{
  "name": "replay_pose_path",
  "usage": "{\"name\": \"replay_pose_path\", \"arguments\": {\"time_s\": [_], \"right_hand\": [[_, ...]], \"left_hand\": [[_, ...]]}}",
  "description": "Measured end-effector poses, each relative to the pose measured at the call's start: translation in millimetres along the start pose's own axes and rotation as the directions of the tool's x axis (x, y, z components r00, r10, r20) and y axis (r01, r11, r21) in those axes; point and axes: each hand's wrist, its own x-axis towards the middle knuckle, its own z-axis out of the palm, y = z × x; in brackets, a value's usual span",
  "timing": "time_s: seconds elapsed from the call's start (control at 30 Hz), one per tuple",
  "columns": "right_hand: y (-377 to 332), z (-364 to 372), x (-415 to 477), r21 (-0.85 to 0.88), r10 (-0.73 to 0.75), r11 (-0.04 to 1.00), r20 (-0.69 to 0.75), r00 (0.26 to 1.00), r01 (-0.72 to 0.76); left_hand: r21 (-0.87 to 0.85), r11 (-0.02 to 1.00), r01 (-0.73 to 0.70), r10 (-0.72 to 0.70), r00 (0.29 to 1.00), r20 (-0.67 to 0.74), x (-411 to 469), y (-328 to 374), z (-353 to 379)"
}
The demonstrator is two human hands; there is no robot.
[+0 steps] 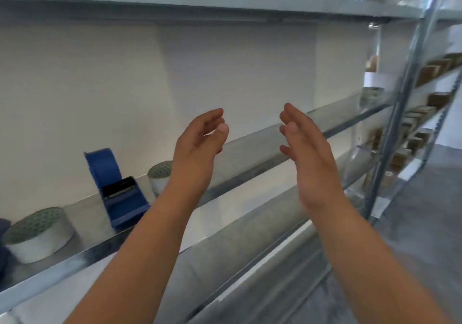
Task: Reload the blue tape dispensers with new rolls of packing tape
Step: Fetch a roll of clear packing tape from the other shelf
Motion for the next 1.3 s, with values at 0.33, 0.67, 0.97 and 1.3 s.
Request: {"name": "replay_pose_path", "arguments": {"time_s": [0.33,0.67,0.97,1.3], "right_hand": [[-15.3,-127.3,-58.1,-0.133,0.016,0.988,-0.407,0.913,-0.077],[-37.1,-240.0,-111.3,-0.214,-0.051,0.972,-0.596,0.801,-0.098],[-33.8,-356.6,-107.4,-0.222,-0.066,0.970,-0.632,0.772,-0.099],[-33.6,-478.8,-79.1,-0.242,-0.064,0.962,-0.646,0.761,-0.124]], "left_hand": [[-0.240,0.963,0.123,-0.024,0.925,0.379,-38.9,-0.1,144.9],[-0.306,0.946,0.106,0.097,0.809,0.580,-95.2,11.9,245.3],[-0.302,0.947,0.114,0.098,0.791,0.604,-111.3,15.1,365.2],[-0.359,0.921,0.151,0.077,0.834,0.547,-120.9,5.6,514.6]]}}
